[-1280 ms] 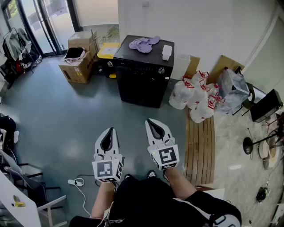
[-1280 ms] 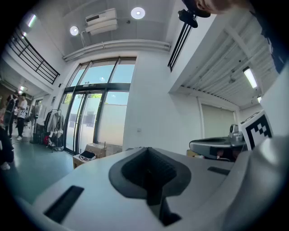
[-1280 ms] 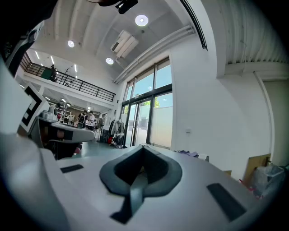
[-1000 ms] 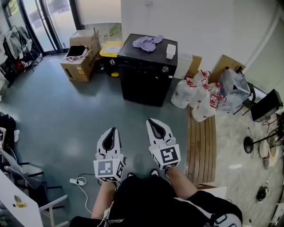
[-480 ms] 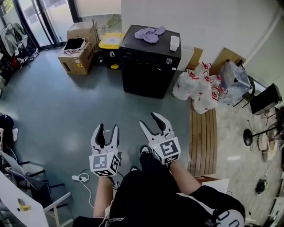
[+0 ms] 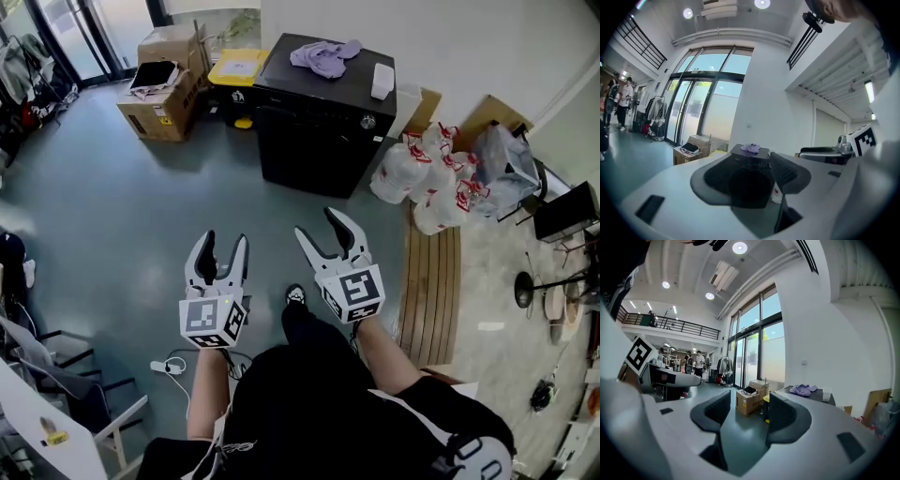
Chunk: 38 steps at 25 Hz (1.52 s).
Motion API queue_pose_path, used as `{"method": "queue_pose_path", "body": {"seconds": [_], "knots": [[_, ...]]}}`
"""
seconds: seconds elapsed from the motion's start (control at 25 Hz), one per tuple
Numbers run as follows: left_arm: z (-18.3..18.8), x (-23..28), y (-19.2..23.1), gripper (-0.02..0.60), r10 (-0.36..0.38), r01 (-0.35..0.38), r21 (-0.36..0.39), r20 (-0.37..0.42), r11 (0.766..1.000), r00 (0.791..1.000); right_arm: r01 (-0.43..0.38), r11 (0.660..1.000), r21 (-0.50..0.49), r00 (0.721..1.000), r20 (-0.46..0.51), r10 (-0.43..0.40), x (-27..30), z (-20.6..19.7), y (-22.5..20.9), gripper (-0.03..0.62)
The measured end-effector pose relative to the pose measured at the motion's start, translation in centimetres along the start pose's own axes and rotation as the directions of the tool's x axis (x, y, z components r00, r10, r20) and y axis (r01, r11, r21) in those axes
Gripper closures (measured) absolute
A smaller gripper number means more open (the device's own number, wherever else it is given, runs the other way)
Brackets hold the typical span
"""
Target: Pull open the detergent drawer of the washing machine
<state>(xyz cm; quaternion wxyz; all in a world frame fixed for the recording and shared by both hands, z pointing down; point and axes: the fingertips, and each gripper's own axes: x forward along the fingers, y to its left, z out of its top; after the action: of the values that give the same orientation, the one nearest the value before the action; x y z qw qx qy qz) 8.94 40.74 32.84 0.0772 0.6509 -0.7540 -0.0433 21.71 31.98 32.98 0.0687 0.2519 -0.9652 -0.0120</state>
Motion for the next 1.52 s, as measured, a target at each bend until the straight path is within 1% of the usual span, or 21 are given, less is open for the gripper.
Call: {"method": "queue_pose_path", "body": {"seconds": [0.24,0.44,0.52,0.72,0.92,1.08,1.16,1.32,1.4,1.52], "knots": [[0.3,8.2,1.2,0.341,-0.021,0.020,-0.011,-0.027,1.000,0.999,0.020,1.000,0.021,1.000,-0.007,-0.019,5.6,0.2,-5.7,0.332],[-0.6,15.1,0.1,0.341,-0.068,0.070,0.016,-0.079,0.997,0.995,0.036,0.999,0.038,0.999,-0.007,-0.036,9.0,-0.3,-10.4,0.324],[-0.7,17.5,-0.3,0.341,-0.082,0.085,0.028,-0.086,0.996,0.993,0.035,0.998,0.048,0.999,-0.010,-0.035,10.3,-0.6,-12.3,0.316],[-1.2,22.7,0.3,0.341,-0.059,0.060,0.012,-0.091,0.998,0.994,0.035,0.996,0.083,0.999,-0.032,-0.033,13.3,-2.1,-16.7,0.287],[-2.1,27.1,2.0,0.341,-0.050,0.053,0.019,-0.137,0.998,0.989,0.044,0.993,0.110,0.997,-0.069,-0.037,16.6,-3.7,-19.4,0.284],[-3.0,30.7,3.9,0.341,-0.058,0.060,0.008,-0.162,0.998,0.985,0.065,0.990,0.125,0.994,-0.090,-0.054,19.7,-4.6,-21.1,0.284],[-3.2,33.0,4.8,0.341,-0.075,0.077,0.004,-0.172,0.997,0.982,0.083,0.988,0.130,0.992,-0.102,-0.070,21.4,-5.0,-22.0,0.284],[-3.0,38.6,7.1,0.341,-0.130,0.134,0.007,-0.193,0.991,0.973,0.131,0.979,0.153,0.986,-0.120,-0.113,25.9,-5.4,-24.0,0.284],[-3.1,41.2,8.3,0.341,-0.164,0.169,0.003,-0.213,0.986,0.963,0.161,0.973,0.164,0.981,-0.138,-0.139,28.2,-5.7,-24.8,0.284],[-3.6,45.1,10.1,0.341,-0.216,0.223,-0.002,-0.259,0.975,0.941,0.208,0.961,0.181,0.969,-0.171,-0.178,31.7,-6.2,-25.8,0.284]]}}
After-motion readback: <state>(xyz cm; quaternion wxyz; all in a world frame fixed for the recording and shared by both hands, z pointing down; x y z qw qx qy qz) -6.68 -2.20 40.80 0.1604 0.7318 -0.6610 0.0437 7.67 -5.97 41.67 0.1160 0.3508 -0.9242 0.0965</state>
